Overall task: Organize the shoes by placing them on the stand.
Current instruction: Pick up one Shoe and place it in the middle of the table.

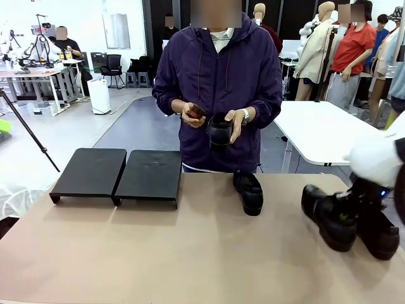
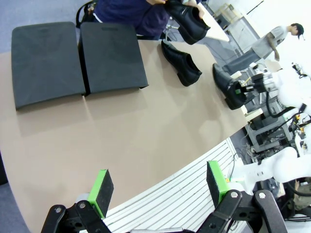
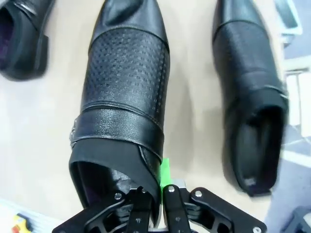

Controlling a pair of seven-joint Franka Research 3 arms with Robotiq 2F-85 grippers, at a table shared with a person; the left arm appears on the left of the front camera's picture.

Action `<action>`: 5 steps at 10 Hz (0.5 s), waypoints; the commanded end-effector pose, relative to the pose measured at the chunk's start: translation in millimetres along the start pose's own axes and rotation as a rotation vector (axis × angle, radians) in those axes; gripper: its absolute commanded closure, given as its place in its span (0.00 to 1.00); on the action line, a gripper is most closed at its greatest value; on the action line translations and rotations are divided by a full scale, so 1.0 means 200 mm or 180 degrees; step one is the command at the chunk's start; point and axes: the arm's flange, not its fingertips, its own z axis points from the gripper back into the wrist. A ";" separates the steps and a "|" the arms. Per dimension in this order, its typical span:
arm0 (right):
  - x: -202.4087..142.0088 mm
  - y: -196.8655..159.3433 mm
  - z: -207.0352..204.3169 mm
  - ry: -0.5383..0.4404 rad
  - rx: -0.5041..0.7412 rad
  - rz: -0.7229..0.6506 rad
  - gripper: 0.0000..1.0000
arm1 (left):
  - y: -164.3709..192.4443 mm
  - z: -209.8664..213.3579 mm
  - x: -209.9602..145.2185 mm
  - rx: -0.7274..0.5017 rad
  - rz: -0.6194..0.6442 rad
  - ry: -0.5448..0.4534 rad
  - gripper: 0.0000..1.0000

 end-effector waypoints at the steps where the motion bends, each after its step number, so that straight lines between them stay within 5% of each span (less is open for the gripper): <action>1: -0.19 0.13 0.45 -0.0311 -0.0102 -0.0195 1.00 | -0.01 0.00 0.01 -0.0059 -0.0033 -0.0021 0.00; 4: -0.38 0.23 0.70 -0.0844 -0.0093 -0.0550 1.00 | -0.01 0.00 0.01 -0.0059 -0.0033 -0.0021 0.00; 5: -0.21 0.18 0.63 -0.0455 0.0002 -0.0251 1.00 | -0.01 0.00 0.01 -0.0059 -0.0033 -0.0021 0.00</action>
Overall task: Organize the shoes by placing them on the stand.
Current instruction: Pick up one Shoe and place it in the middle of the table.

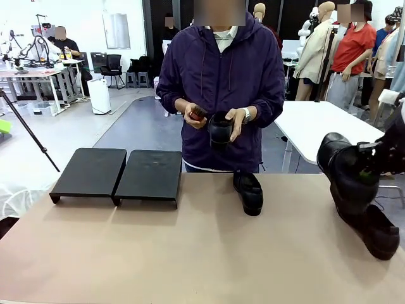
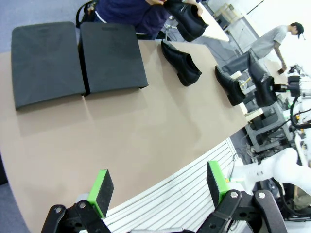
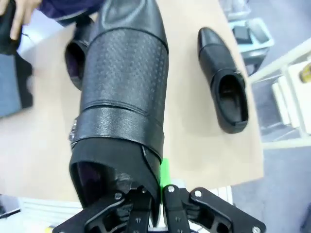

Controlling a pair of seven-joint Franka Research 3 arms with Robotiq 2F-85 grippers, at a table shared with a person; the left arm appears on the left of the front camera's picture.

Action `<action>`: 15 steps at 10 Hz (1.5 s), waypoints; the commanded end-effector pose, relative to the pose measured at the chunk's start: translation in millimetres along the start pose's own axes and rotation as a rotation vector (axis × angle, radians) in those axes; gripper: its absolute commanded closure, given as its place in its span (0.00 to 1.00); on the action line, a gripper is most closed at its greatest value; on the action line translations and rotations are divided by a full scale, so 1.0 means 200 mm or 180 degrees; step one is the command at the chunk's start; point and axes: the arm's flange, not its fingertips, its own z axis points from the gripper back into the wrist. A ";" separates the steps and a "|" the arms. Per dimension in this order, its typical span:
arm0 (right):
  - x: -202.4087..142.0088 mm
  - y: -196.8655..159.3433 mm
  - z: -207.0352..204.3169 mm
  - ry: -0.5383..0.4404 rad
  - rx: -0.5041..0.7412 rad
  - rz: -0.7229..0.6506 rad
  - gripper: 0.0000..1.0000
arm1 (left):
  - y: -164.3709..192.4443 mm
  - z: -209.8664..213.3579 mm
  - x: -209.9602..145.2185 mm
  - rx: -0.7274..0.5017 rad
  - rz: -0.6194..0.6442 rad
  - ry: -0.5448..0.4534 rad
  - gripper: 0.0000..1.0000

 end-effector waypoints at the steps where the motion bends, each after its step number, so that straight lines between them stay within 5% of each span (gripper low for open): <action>1: 0.07 -0.05 -0.16 0.0195 0.0002 0.0106 1.00 | -0.01 0.00 0.00 -0.0059 -0.0033 -0.0019 0.00; 2: 0.00 0.00 0.00 0.0000 0.0000 0.0000 1.00 | -0.01 0.00 0.00 -0.0059 -0.0033 -0.0019 0.00; 3: 0.02 0.07 -0.03 -0.0085 0.0375 -0.0203 1.00 | -0.01 0.00 0.00 -0.0059 -0.0033 -0.0019 0.00; 4: 0.02 0.19 -0.04 -0.0220 0.0258 -0.0299 1.00 | -0.01 0.00 0.00 -0.0059 -0.0033 -0.0019 0.00; 9: 0.00 0.64 -0.10 -0.0140 0.0057 -0.0334 1.00 | -0.01 0.00 0.00 -0.0059 -0.0033 -0.0019 0.00; 12: 0.09 0.08 0.12 0.0057 0.0079 -0.0318 1.00 | -0.01 0.00 0.00 -0.0059 -0.0033 -0.0019 0.00; 15: 0.05 -0.08 0.16 0.0112 0.0157 -0.0327 1.00 | -0.01 0.00 0.00 -0.0059 -0.0033 -0.0019 0.00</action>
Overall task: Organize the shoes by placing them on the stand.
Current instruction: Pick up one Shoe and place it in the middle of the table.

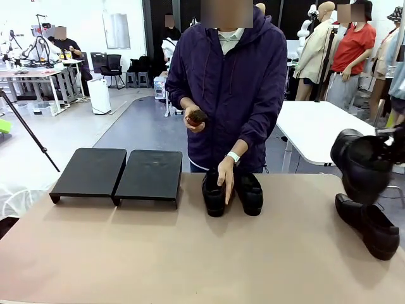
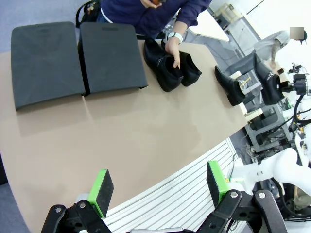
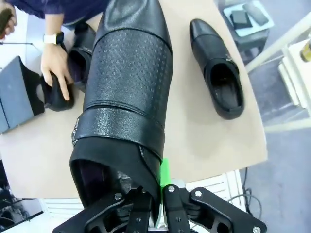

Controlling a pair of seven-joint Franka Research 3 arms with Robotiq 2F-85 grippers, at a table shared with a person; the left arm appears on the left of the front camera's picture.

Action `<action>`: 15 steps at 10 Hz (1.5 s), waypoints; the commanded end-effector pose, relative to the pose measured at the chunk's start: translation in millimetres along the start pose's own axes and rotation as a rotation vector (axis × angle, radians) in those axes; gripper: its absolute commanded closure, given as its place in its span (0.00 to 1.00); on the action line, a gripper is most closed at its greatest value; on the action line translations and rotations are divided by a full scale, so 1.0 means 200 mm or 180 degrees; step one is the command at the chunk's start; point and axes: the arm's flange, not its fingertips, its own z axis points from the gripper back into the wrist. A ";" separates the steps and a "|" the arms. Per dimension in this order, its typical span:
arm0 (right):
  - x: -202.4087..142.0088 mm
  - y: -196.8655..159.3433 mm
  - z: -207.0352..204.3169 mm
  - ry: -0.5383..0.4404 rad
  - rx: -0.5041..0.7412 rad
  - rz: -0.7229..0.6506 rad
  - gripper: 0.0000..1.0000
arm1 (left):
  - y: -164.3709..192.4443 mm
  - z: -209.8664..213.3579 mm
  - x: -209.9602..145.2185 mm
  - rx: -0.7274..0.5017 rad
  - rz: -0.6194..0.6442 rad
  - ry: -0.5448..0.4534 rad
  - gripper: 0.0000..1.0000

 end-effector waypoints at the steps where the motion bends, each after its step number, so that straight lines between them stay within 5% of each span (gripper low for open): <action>1: -0.03 0.07 -0.05 -0.0035 -0.0014 0.0046 1.00 | -0.01 0.00 0.00 -0.0057 -0.0034 -0.0021 0.00; 3: -0.04 0.26 -0.16 -0.0008 -0.0017 0.0122 1.00 | -0.01 0.00 0.00 -0.0057 -0.0034 -0.0021 0.00; 6: -0.16 0.77 -0.39 0.0036 0.0008 0.0617 1.00 | -0.01 0.00 0.00 -0.0057 -0.0034 -0.0021 0.00; 11: -0.54 1.49 -0.64 0.0355 0.0122 0.1251 1.00 | -0.01 0.00 0.00 -0.0057 -0.0034 -0.0021 0.00; 15: -1.01 1.85 -0.93 0.0475 0.0032 0.0692 1.00 | -0.01 0.00 0.00 -0.0057 -0.0034 -0.0021 0.00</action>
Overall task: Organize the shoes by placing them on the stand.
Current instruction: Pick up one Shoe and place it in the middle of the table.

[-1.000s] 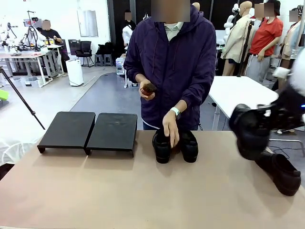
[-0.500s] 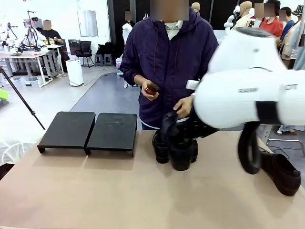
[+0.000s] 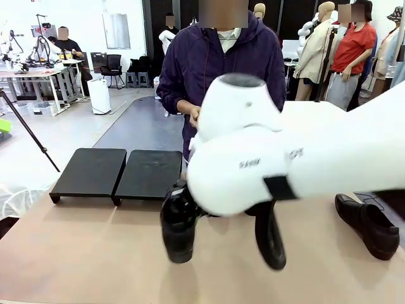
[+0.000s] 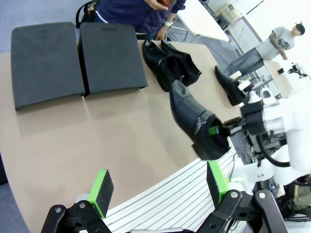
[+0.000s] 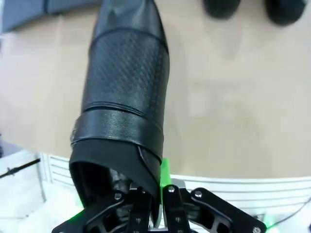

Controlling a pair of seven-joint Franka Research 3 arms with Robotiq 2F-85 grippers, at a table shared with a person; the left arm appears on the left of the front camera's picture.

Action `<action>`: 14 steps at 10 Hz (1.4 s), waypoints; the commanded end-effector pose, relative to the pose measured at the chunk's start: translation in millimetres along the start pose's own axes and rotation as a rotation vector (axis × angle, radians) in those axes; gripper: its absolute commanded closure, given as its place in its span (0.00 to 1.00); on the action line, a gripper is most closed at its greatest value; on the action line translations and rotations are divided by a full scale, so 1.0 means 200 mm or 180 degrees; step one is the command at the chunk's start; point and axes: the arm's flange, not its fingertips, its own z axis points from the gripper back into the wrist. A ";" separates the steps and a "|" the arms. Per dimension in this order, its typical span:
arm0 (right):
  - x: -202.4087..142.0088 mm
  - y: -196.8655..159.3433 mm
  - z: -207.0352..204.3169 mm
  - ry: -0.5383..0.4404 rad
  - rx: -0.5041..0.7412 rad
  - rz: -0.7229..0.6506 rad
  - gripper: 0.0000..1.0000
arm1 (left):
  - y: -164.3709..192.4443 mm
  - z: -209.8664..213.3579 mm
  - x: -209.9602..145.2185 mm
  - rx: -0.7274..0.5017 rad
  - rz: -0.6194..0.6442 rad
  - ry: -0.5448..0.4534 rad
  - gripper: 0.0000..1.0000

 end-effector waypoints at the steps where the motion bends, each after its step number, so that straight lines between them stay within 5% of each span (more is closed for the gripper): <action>1: 0.04 0.14 -0.14 -0.0255 0.0027 -0.0489 1.00 | 0.00 0.00 0.00 -0.0058 -0.0032 -0.0022 0.00; 7: 0.04 0.18 -0.64 0.0133 0.0006 -0.0392 1.00 | 0.00 0.00 0.00 -0.0058 -0.0032 -0.0022 0.00; 14: 0.00 0.10 -0.64 0.0216 -0.0031 -0.0332 1.00 | 0.00 0.00 0.00 -0.0058 -0.0032 -0.0022 0.00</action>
